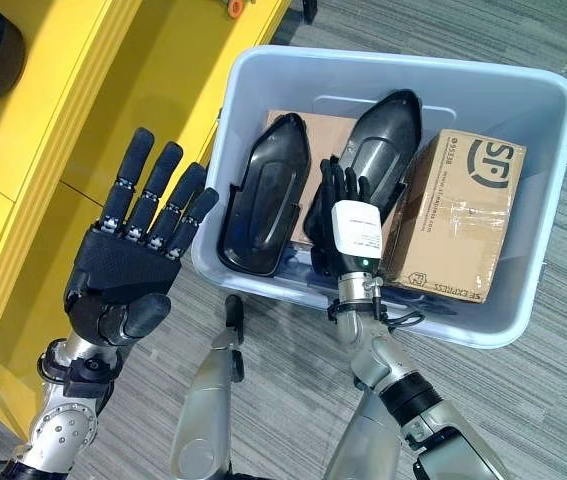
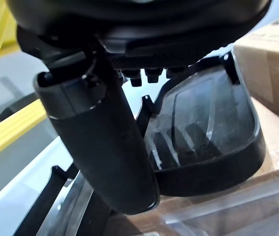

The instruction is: Move parts from the plastic box to the shelf.

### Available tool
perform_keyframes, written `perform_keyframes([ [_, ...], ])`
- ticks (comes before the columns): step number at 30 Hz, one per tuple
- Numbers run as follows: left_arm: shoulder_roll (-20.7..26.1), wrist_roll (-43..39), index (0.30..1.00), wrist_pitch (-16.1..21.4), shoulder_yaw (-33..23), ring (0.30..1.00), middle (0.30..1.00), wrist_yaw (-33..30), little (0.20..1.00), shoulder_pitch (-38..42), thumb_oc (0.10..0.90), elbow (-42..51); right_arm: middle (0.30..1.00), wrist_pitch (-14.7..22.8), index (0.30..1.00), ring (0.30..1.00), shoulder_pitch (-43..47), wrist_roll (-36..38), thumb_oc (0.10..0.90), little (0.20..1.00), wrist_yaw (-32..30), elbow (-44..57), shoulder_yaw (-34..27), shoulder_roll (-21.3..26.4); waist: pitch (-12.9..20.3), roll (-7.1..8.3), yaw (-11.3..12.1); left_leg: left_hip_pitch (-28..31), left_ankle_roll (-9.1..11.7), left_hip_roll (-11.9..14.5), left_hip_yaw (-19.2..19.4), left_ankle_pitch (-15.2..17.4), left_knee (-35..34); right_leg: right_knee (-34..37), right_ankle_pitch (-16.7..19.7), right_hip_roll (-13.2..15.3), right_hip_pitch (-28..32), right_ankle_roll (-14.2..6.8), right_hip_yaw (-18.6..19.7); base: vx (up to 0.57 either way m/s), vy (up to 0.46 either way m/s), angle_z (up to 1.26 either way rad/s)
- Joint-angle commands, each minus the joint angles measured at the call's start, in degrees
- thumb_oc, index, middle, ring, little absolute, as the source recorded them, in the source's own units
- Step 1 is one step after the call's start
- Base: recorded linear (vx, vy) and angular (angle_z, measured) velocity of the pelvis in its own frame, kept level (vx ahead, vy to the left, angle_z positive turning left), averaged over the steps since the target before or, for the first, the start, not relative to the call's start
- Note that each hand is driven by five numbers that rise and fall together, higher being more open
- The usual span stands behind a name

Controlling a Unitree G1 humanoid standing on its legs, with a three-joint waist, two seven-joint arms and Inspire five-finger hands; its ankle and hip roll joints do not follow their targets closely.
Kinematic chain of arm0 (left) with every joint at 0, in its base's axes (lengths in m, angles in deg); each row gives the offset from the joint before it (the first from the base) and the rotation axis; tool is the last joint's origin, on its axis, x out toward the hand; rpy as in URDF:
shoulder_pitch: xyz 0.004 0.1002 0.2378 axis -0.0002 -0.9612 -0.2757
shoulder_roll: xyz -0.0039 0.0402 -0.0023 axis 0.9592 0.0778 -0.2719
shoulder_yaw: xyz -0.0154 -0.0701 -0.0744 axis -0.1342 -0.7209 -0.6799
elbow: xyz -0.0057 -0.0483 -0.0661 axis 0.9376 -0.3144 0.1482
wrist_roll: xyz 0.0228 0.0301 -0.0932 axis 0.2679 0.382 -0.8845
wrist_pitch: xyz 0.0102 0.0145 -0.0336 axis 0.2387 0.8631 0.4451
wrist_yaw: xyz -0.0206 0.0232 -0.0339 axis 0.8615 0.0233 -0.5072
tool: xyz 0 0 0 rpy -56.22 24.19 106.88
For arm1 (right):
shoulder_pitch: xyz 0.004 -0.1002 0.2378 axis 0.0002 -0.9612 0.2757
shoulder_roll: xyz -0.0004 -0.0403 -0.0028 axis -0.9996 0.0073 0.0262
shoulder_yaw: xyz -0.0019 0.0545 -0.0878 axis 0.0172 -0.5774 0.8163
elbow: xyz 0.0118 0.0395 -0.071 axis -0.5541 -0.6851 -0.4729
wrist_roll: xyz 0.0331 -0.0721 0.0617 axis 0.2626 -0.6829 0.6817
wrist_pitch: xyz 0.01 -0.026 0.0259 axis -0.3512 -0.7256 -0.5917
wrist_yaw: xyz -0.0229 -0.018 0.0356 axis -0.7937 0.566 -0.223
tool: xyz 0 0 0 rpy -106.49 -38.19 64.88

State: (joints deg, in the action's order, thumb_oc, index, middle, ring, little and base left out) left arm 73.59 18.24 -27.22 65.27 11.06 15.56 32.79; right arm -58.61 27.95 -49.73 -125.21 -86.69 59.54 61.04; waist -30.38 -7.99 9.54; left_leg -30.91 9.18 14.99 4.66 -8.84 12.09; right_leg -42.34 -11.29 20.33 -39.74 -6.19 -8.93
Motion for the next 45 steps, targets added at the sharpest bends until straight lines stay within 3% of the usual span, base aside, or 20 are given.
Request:
perform_keyframes([
  [1,-1.06,-0.87,1.0,2.48,-1.75,1.0,1.0,2.35,1.0,1.98,0.9,7.69,1.0,4.07,1.0,1.0,3.56,-2.42,0.9,1.0,-5.18,5.21,-3.73,-2.08,0.59,-1.38,0.15,-1.47,-4.98,-3.5,1.92,3.82,-0.53,-2.76,-2.9,-3.22,1.99,2.78,-5.08,0.01,0.045,0.01],
  [12,-1.24,-2.3,1.0,2.26,-2.26,1.0,1.0,4.02,1.0,1.65,0.9,7.09,1.0,2.73,1.0,1.0,1.98,-1.47,0.9,1.0,-0.49,3.61,-1.72,-1.64,0.59,-2.01,-0.65,-1.32,-4.83,-3.24,3.14,4.12,-0.51,-2.96,-3.06,-3.02,0.96,2.78,-4.21,0.01,0.021,-0.02],
  [15,-1.98,-1.42,1.0,0.48,-2.67,1.0,1.0,2.1,1.0,2.3,0.9,8.58,1.0,1.97,1.0,1.0,2.23,-1.16,0.9,1.0,0.19,3.58,-1.03,-1.69,0.59,-2.18,-0.38,-1.82,-5.08,-3.44,3.06,4.27,0.17,-3.79,-3.13,-2.51,0.51,2.43,-4.22,0.0,0.0,0.0],
  [17,-3.23,0.83,1.0,-2.37,-3.18,1.0,1.0,-0.25,1.0,5.01,0.9,8.71,1.0,-0.24,1.0,1.0,3.59,0.36,0.9,1.0,1.62,4.06,0.45,-1.8,0.59,-1.42,-0.13,-2.47,-5.13,-3.46,2.88,4.41,0.98,-4.54,-3.23,-2.34,0.12,2.47,-4.61,0.02,-0.066,0.02],
  [20,-4.09,2.74,1.0,-3.21,-2.32,1.0,1.0,-2.12,1.0,8.88,0.9,6.71,1.0,-2.85,1.0,1.0,5.86,2.94,0.9,1.0,2.49,3.59,2.47,-2.04,0.59,-0.45,-0.15,-2.99,-5.12,-3.39,2.37,4.31,1.53,-4.56,-2.88,-2.52,-0.02,2.52,-5.05,0.01,-0.089,0.05],
  [36,-8.83,14.35,1.0,5.46,10.27,1.0,1.0,-17.74,1.0,27.14,0.9,-6.14,1.0,-5.02,1.0,1.0,15.08,5.24,0.9,1.0,3.87,-7.98,8.11,-6.79,0.59,2.51,-3.11,-6.71,-4.47,-1.63,1.81,3.78,3.79,-4.41,-1.71,-5.14,-2.26,2.82,-4.79,0.0,-0.02,-0.01],
  [45,-10.63,17.26,1.0,7.96,12.44,1.0,1.0,-20.83,1.0,30.8,0.9,-9.33,1.0,-5.2,1.0,1.0,17.76,7.89,0.9,1.0,1.75,-12.81,7.79,-7.87,0.59,3.04,-3.39,-9.26,-4.5,-1.45,1.87,3.75,4.48,-4.72,-1.52,-5.88,-4.07,3.01,-4.94,0.0,0.0,-0.01],
])
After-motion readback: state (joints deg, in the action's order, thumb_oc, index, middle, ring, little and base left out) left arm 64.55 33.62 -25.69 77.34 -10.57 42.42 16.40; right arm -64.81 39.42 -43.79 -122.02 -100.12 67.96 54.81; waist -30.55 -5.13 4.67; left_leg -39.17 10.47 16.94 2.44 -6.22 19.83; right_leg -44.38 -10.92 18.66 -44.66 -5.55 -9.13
